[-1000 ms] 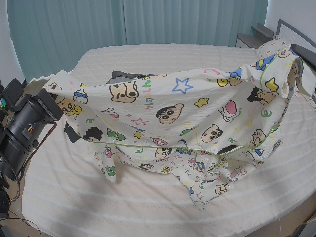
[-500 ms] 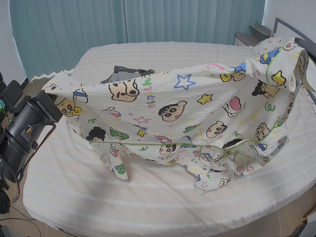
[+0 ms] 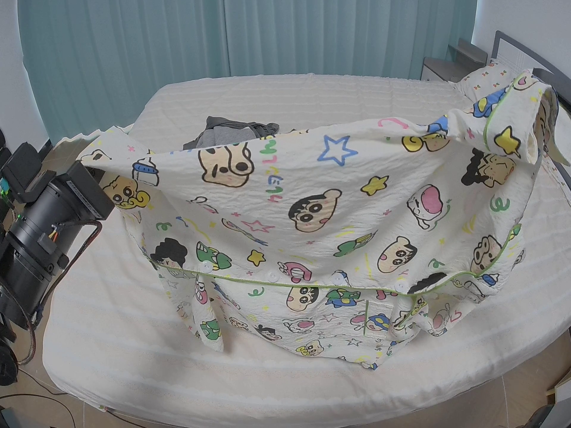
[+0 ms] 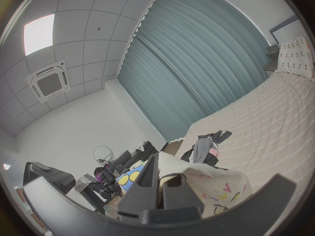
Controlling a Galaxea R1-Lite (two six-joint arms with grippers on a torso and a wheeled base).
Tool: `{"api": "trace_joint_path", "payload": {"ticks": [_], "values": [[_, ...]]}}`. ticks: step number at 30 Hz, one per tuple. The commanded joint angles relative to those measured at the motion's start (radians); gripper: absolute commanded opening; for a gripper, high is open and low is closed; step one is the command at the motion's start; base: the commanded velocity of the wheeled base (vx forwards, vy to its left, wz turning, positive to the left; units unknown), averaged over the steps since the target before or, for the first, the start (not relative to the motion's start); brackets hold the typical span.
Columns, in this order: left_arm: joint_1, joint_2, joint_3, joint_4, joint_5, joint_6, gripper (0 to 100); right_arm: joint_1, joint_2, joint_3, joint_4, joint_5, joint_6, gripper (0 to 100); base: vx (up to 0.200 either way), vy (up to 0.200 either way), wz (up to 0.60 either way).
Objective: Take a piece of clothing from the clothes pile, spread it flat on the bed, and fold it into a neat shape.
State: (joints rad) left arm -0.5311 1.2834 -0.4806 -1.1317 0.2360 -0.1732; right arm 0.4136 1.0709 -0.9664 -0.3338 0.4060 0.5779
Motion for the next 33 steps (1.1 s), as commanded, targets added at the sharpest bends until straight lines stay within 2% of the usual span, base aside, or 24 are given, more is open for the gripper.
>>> {"api": "trace_joint_path", "payload": {"ticks": [1,19,26,33], "values": [[-0.001,0.002,-0.003,0.000,0.000,0.000,0,-0.001,0.001,-0.002,-0.001,0.001,-0.001,0,0.000,-0.200,0.00],[-0.003,0.002,-0.041,0.001,0.002,0.006,0,-0.006,0.001,-0.069,0.001,-0.003,-0.001,0,0.000,-0.200,0.00],[-0.052,0.004,-0.062,0.001,0.008,0.009,0,-0.009,0.000,-0.072,0.004,-0.004,-0.001,0,0.000,-0.200,0.00],[-0.056,0.020,-0.072,0.000,0.008,0.011,0,-0.039,0.000,-0.077,0.001,-0.004,-0.001,0,0.000,-0.200,0.00]]}}
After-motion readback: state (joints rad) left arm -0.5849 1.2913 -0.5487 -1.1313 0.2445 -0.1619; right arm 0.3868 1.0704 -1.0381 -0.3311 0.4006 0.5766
